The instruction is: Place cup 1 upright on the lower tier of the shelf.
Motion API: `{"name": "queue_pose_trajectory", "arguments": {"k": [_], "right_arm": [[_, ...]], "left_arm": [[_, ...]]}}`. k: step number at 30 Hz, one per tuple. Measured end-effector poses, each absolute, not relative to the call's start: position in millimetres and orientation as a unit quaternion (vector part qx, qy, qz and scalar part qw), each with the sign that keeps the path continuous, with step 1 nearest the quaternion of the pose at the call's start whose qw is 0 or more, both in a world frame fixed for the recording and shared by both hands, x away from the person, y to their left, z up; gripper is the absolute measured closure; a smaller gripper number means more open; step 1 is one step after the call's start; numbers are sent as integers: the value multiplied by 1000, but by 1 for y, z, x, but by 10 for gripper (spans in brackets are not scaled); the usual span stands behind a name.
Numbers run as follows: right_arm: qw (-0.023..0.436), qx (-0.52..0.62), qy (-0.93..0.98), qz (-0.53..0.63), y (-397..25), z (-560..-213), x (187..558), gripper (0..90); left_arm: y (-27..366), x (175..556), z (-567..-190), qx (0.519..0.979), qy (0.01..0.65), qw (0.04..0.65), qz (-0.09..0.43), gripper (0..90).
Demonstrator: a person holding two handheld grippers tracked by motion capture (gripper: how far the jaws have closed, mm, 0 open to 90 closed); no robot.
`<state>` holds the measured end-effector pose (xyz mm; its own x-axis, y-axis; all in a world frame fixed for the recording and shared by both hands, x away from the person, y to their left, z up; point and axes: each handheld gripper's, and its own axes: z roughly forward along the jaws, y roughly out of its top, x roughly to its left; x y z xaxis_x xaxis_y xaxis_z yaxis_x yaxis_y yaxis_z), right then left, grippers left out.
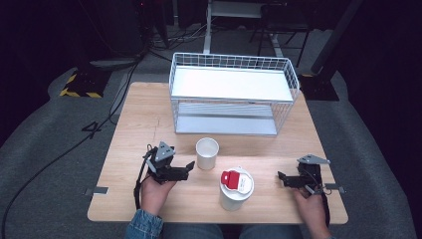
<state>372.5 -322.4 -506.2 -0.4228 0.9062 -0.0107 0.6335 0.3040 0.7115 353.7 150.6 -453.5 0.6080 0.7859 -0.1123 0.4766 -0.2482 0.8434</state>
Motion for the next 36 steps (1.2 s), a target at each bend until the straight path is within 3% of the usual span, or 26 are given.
{"name": "queue_pose_trajectory", "arguments": {"k": [21, 36], "right_arm": [[213, 494, 779, 321, -322, -506, 372, 4], [213, 494, 779, 321, -322, -506, 372, 5]], "left_arm": [[109, 381, -466, 778, 375, 485, 140, 31], [92, 394, -486, 777, 375, 487, 139, 59]]}}
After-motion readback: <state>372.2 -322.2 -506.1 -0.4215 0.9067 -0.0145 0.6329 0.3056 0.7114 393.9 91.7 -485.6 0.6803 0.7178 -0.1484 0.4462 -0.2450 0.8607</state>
